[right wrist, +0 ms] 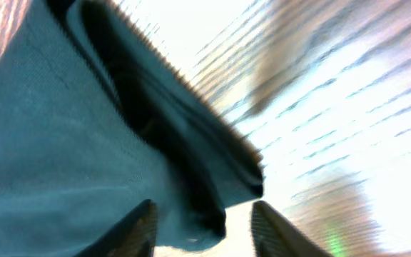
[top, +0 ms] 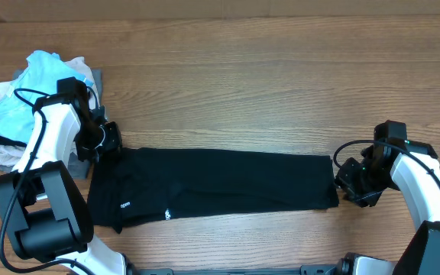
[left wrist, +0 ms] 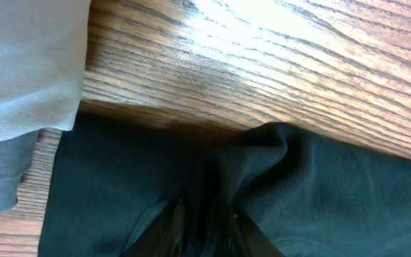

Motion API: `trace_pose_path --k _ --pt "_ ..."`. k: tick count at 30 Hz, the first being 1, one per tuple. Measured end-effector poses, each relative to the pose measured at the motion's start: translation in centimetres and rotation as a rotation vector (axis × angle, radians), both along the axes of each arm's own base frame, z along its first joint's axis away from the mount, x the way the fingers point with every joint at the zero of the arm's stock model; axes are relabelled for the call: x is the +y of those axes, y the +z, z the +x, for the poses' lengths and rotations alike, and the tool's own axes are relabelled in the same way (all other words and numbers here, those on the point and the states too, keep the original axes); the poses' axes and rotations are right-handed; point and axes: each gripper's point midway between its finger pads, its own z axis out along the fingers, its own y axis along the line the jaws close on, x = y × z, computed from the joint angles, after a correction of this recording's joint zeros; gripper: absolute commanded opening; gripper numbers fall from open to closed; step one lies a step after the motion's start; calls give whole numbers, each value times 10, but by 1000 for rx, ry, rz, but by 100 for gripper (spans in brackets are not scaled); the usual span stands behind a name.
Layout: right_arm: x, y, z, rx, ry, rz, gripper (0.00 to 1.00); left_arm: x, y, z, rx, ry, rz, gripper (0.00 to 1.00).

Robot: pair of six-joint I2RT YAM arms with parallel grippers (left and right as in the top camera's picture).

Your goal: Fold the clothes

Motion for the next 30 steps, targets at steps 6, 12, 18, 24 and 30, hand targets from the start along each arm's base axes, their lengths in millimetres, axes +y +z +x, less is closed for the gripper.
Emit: trace_pose_path --k 6,12,18,24,30 --pt "-7 -1 25 -101 -6 -33 51 0 0 0 -1 0 0 31" --pt "-1 3 56 -242 17 -1 41 0 0 0 -1 0 0 31" --pt "7 -10 59 -255 42 15 28 0 0 0 -1 0 0 31" --pt "14 -17 60 -266 56 60 4 0 0 0 -1 0 0 31" --pt "9 -10 70 -307 39 71 4 0 0 0 -2 0 0 31"
